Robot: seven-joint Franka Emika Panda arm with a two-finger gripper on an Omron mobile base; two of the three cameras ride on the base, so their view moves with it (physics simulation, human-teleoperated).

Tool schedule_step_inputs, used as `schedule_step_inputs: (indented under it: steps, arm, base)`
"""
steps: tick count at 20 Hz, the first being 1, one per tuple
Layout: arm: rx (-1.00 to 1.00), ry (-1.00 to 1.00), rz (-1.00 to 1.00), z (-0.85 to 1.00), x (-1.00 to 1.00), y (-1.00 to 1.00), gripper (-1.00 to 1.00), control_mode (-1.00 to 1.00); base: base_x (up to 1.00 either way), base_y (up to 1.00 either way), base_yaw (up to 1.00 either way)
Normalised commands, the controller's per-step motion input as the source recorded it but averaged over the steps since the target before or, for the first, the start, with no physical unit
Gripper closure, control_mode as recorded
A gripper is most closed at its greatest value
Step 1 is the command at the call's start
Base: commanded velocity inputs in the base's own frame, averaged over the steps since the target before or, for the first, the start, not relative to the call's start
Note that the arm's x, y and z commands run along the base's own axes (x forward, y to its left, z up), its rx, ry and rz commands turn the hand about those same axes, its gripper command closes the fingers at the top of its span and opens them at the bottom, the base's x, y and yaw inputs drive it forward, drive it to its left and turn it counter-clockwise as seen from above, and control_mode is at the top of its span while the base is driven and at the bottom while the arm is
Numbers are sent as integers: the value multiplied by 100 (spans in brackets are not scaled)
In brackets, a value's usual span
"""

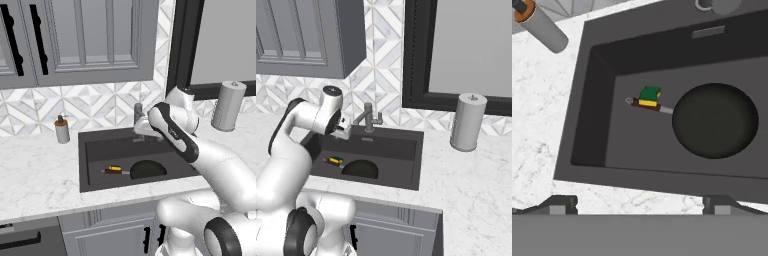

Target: Pick the pan and sponge and place them into the sink. Then turn on the water.

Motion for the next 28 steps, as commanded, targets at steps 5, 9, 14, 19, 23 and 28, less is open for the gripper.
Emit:
schedule_step_inputs:
  steps: [5,9,14,19,23,28]
  arm:
    - [31,2,0,11,8,-93,-100,-100]
    - [31,9,0,1,30,-78,-100,-100]
    - [13,3,0,-1,21,-42,-100,-100]
    - [1,0,0,0,1,0,-100,-100]
    - [0,0,0,0,0,0,-100,-100]
    - [0,0,0,-1,10,0,-100,-100]
  base:
    - [0,0,0]
    - [0,0,0]
    - [0,0,0]
    - [0,0,0]
    - [0,0,0]
    - [0,0,0]
